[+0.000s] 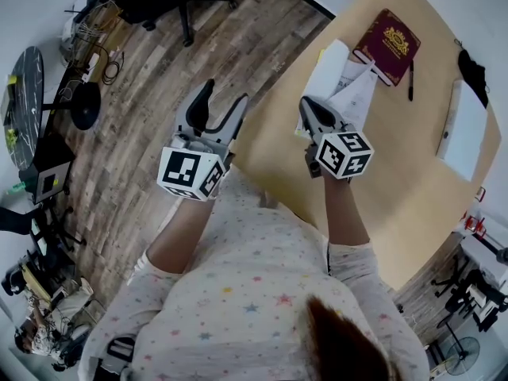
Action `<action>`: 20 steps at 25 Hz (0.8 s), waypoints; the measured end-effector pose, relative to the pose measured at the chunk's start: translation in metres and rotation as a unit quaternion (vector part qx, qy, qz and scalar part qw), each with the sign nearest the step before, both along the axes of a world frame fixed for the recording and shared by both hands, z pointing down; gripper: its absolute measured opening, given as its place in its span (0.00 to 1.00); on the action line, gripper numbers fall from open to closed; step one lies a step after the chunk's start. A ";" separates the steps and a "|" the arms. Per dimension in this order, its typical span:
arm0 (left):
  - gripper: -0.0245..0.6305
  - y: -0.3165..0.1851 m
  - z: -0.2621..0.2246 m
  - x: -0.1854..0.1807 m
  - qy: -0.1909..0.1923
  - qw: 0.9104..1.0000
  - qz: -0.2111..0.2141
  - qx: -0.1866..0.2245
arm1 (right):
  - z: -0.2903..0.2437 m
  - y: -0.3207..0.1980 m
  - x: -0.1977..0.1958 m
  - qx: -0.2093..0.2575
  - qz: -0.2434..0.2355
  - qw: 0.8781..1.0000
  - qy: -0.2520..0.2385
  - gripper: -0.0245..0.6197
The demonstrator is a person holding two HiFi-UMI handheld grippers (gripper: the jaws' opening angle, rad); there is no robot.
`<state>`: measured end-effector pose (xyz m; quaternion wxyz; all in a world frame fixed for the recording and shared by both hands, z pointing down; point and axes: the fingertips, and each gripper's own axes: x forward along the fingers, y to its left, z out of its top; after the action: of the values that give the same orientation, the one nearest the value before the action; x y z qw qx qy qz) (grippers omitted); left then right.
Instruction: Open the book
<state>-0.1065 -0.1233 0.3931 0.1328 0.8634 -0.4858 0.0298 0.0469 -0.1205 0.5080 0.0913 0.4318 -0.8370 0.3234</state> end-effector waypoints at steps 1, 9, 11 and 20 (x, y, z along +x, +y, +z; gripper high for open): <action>0.43 0.000 0.000 -0.002 0.000 1.000 -0.002 0.000 | 0.002 0.000 -0.004 -0.001 -0.005 1.000 -0.001 0.04; 0.43 -0.001 0.000 -0.018 -0.005 1.000 -0.017 -0.001 | 0.019 -0.002 -0.028 -0.020 -0.031 0.999 -0.008 0.04; 0.43 -0.001 0.001 -0.021 -0.007 1.000 -0.020 -0.003 | 0.023 -0.002 -0.033 -0.027 -0.036 0.999 -0.007 0.04; 0.43 -0.007 0.005 -0.031 -0.006 1.000 -0.029 -0.008 | 0.038 -0.004 -0.044 -0.095 -0.042 0.993 -0.050 0.04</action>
<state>-0.1373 -0.1299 0.3981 0.1379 0.8477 -0.5110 0.0350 0.0028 -0.1247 0.5457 0.1030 0.3690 -0.8234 0.4186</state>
